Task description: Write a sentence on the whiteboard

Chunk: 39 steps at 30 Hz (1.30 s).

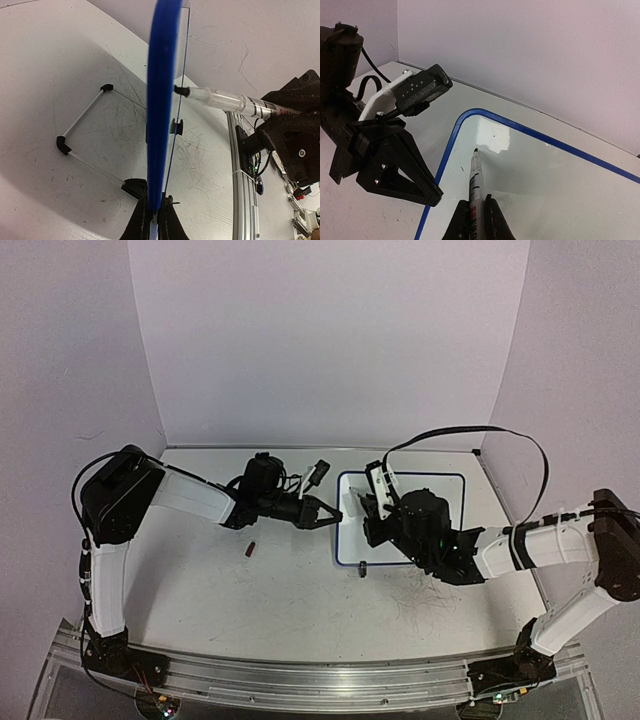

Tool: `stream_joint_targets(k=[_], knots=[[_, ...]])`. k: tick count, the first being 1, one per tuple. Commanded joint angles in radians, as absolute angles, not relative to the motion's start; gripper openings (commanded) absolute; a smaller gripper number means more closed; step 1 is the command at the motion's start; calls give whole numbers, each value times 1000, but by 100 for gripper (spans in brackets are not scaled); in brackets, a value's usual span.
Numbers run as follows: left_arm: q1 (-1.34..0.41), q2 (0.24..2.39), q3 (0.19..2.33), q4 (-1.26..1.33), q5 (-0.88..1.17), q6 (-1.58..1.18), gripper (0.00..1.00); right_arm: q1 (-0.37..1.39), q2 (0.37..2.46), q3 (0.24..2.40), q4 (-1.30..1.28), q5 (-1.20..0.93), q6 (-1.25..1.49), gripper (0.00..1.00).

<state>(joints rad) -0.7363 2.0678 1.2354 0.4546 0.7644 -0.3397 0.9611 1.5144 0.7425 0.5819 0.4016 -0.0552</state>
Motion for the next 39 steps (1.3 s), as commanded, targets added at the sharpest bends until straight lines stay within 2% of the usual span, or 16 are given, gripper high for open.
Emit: stream_joint_targets(k=[1,39], knots=[[-754,2022,1230,494,772,-331,0,967,1526,764,591,423,-42,0],[-756,2001,1220,494,764,-330,0,967,1507,680,519,357,78,0]])
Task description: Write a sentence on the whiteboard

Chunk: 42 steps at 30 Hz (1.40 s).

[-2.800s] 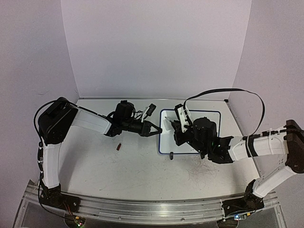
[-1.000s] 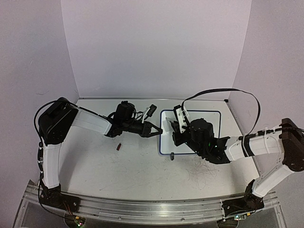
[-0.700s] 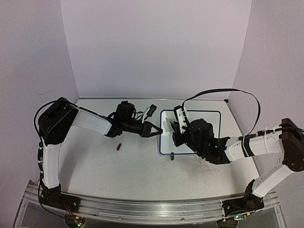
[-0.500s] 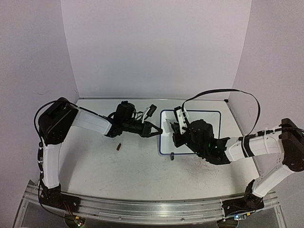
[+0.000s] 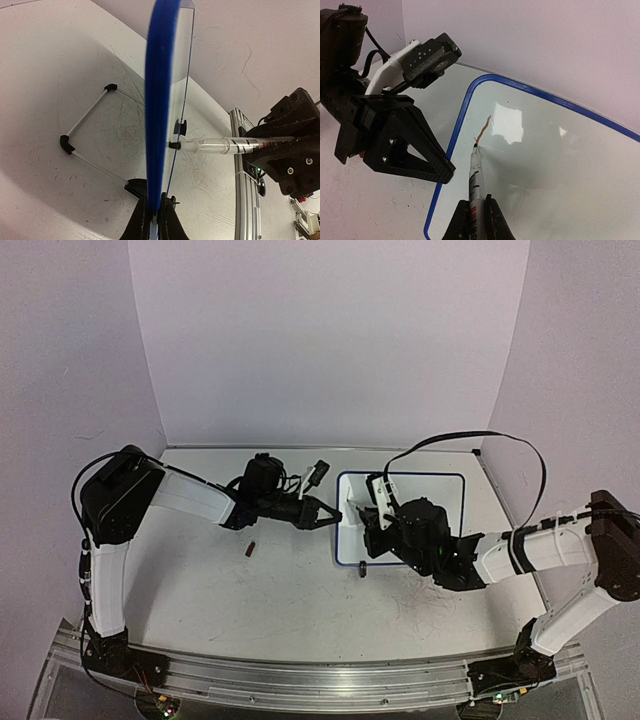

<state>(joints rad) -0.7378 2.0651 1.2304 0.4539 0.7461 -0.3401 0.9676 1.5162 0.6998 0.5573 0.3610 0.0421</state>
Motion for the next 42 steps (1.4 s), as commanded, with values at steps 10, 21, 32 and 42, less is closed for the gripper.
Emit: stream_joint_targets(k=[10,21,32,42], knots=[[-756,2005,1216,493,762,-327,0,968,1472,698,561,316,52,0],[-756,2002,1210,493,759,-325,0,967,1447,704,598,334,41,0],[-756,2001,1207,493,762,-322,0,965,1495,724,604,376,38,0],[-756,1996,1203,494,762,-317,0,965,1517,728,604,402,42,0]])
